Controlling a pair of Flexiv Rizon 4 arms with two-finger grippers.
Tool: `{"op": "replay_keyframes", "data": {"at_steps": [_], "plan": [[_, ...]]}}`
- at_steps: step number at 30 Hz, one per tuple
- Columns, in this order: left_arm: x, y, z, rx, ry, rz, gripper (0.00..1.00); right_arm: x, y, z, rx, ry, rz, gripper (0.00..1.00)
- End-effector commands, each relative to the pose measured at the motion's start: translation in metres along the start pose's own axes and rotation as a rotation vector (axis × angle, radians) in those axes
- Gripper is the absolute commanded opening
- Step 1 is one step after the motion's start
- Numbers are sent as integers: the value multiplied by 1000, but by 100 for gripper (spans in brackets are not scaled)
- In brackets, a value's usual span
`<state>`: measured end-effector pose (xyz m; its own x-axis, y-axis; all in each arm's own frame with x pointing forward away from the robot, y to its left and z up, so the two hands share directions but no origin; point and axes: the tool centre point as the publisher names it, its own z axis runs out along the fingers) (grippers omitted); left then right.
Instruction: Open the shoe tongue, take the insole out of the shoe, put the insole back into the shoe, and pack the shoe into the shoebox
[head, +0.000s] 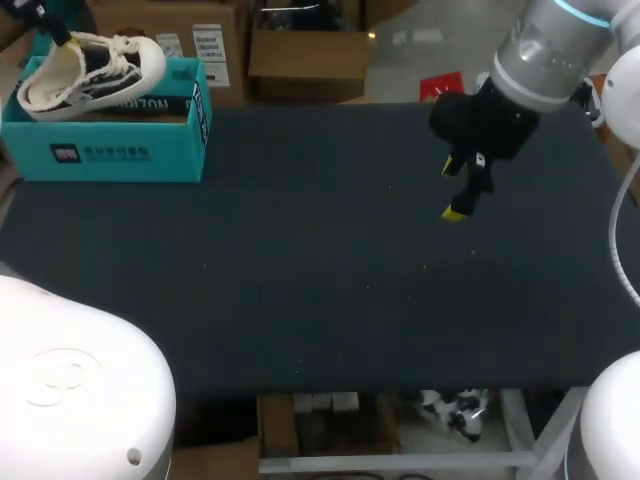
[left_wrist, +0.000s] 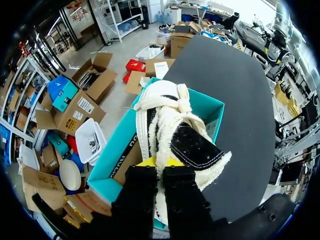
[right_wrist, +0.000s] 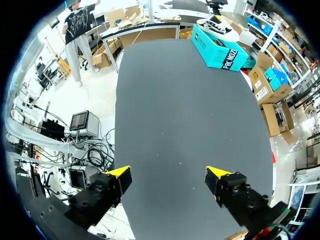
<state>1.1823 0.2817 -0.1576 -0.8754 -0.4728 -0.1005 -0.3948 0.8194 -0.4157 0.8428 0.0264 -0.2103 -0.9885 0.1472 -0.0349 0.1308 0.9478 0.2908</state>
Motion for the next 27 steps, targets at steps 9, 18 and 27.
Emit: {"op": "replay_keyframes", "data": {"at_steps": [9, 18, 27], "plan": [[2, 0, 20, -63, 20, 140, 0, 0, -1, 0, -2, 0, 0, 100], [-17, -1, 29, -75, 120, 330, 0, 0, -1, 0, -2, 0, 0, 100], [-32, -2, 54, -123, 210, 389, 0, 0, -1, 0, -2, 0, 0, 100]]}}
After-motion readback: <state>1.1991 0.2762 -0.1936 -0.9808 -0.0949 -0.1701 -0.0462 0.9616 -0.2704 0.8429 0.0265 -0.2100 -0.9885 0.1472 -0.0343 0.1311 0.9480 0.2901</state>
